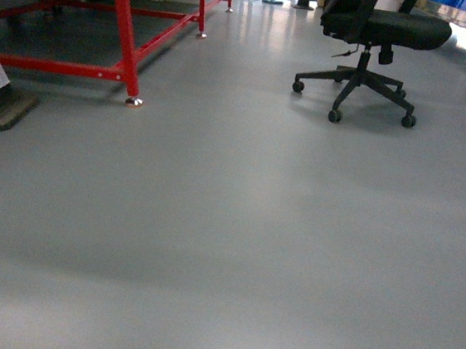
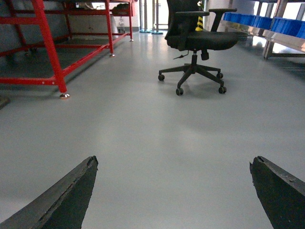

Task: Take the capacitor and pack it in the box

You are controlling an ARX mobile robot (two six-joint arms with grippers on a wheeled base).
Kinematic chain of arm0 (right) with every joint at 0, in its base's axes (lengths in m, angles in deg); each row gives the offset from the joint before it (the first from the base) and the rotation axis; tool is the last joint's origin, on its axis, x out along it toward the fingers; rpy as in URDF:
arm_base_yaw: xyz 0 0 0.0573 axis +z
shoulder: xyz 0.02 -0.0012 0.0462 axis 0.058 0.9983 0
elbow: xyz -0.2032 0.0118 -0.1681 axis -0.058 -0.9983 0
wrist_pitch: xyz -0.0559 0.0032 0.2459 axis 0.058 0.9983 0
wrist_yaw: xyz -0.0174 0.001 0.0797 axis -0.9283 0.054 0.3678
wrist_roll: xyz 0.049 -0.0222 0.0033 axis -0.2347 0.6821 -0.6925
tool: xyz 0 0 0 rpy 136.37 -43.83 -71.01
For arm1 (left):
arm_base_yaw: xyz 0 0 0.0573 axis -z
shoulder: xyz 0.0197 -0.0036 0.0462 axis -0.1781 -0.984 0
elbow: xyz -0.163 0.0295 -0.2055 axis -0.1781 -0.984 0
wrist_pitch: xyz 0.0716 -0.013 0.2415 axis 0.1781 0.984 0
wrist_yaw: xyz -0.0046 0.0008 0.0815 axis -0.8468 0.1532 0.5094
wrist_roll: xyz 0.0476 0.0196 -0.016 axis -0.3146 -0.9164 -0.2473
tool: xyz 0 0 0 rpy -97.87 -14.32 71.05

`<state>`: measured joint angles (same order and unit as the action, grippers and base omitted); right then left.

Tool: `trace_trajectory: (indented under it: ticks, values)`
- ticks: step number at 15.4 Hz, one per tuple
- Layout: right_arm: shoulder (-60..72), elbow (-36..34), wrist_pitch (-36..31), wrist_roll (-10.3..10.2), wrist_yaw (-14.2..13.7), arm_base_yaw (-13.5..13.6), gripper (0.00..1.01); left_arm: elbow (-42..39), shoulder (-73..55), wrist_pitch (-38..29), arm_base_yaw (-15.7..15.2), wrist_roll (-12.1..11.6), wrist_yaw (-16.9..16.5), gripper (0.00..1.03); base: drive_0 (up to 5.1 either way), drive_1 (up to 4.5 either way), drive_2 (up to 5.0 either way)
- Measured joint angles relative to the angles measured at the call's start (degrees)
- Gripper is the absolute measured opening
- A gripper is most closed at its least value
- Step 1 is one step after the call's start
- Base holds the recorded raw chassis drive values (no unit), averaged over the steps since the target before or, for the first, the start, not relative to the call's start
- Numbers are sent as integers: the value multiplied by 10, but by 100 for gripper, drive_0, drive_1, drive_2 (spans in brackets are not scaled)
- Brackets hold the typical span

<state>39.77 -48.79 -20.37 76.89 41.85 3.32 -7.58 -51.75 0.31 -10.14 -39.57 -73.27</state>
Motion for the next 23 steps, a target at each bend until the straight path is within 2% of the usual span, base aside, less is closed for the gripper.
trace_trajectory:
  ticks: [23]
  values:
    - [0, 0, -2, 0, 0, 0, 98, 0, 0, 0, 0, 0, 0, 44, -499, 237, 237]
